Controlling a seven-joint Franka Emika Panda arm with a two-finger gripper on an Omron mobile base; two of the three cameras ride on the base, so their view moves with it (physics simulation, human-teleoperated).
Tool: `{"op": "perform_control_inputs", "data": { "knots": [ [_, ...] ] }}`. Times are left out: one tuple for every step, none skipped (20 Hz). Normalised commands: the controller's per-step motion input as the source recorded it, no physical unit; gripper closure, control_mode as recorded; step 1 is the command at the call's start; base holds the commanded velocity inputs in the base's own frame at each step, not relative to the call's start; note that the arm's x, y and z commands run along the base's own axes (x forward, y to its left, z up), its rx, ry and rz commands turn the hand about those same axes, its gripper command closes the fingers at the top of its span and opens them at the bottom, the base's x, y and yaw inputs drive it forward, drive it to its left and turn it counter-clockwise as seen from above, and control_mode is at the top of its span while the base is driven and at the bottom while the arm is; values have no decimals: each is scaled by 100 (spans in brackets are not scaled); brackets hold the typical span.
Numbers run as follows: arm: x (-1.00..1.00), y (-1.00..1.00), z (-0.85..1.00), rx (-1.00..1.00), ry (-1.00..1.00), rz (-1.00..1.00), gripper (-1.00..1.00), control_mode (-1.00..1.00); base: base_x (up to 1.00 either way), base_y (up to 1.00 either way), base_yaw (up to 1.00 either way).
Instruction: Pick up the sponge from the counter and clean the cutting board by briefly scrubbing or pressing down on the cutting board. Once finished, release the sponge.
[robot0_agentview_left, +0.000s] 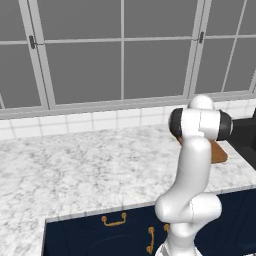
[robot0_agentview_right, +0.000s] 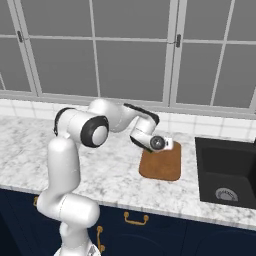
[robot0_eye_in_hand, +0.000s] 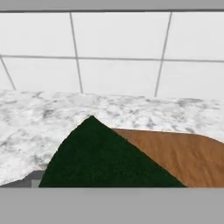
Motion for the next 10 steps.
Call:
{"op": "perform_control_inputs", "data": {
  "knots": [
    [4,0,-94,0,-11,0,100,-100,0,0,0],
    [1,0,-91,0,-14,0,100,-100,0,0,0],
    [0,0,-95,0,-13,0,100,-100,0,0,0],
    [0,0,-100,0,-14,0,100,-100,0,0,0],
    [4,0,-100,0,-13,0,100,-100,0,0,0],
    [11,0,-100,0,-13,0,100,-100,0,0,0],
    [16,0,-99,0,-10,0,100,-100,0,0,0],
    [23,0,-94,0,-7,0,100,-100,0,0,0],
    [25,0,-91,0,-7,0,100,-100,0,0,0],
    [35,0,-84,0,-3,0,100,-100,0,0,0]
  ]
}}
